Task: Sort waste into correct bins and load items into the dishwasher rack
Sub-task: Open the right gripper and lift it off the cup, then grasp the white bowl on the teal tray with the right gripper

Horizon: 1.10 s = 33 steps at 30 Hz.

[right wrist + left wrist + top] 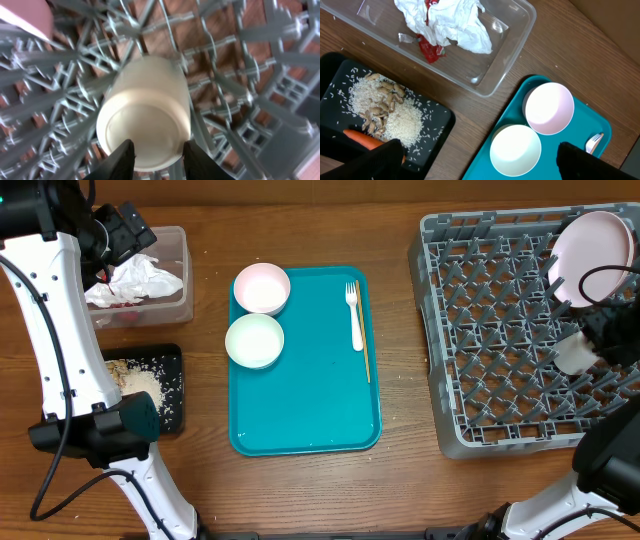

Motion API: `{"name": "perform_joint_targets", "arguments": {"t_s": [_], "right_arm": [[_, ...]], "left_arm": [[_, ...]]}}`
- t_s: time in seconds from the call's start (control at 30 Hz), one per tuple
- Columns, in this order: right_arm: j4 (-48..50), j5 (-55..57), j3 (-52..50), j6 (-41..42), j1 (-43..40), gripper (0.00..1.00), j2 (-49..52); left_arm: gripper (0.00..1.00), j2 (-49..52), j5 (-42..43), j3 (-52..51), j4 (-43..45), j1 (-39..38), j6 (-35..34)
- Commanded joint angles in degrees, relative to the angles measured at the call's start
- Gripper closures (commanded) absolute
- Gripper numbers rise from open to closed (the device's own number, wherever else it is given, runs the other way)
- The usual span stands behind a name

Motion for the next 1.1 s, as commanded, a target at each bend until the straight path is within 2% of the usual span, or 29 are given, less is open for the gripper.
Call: {"name": "perform_joint_targets", "arguments": {"t_s": [0.0, 0.23, 0.3, 0.4, 0.47, 0.5, 0.57, 0.63, 0.9, 1.07], "right_arm": [[-4.46, -0.55, 6.64, -0.22, -0.17, 0.64, -0.90], [-17.07, -10.91, 19.43, -5.16, 0.02, 0.56, -0.90], [-17.66, -15.63, 19.93, -5.33, 0.28, 0.56, -0.92], [-16.98, -28.24, 19.76, -12.09, 2.32, 0.53, -0.90], [-15.63, -33.33, 19.76, -13.99, 5.20, 0.21, -0.90], [-14.69, -35.01, 19.76, -13.99, 7.78, 0.08, -0.90], [-13.42, -35.17, 19.76, -13.99, 12.00, 0.01, -0.90], [-11.76, -35.10, 19.58, -14.01, 17.49, 0.00, -0.87], [-5.14, -29.79, 19.54, -13.70, 35.56, 0.00, -0.83], [4.98, -28.50, 15.91, -9.99, 46.12, 0.00, -0.79]], "left_arm": [[0.00, 0.31, 0.61, -0.26, -0.13, -0.13, 1.27], [0.00, 0.31, 6.40, -0.26, -0.13, -0.24, 2.23], [0.00, 0.31, 9.42, -0.26, -0.13, -0.76, 5.07], [0.00, 0.33, 13.22, -0.39, -0.13, -2.99, 8.63], [0.00, 0.33, 12.52, -1.29, -0.13, -5.97, 8.79], [0.00, 0.33, 9.55, -2.69, 0.04, -8.31, 8.61], [0.00, 0.33, 1.51, -4.98, 0.04, -11.17, 5.62], [0.00, 0.33, -6.80, -8.83, 1.01, -13.38, -0.31], [0.00, 0.33, -6.71, -17.25, 5.84, -13.09, -0.96], [0.00, 0.31, -6.23, -17.18, 7.04, -7.37, -3.21]]}}
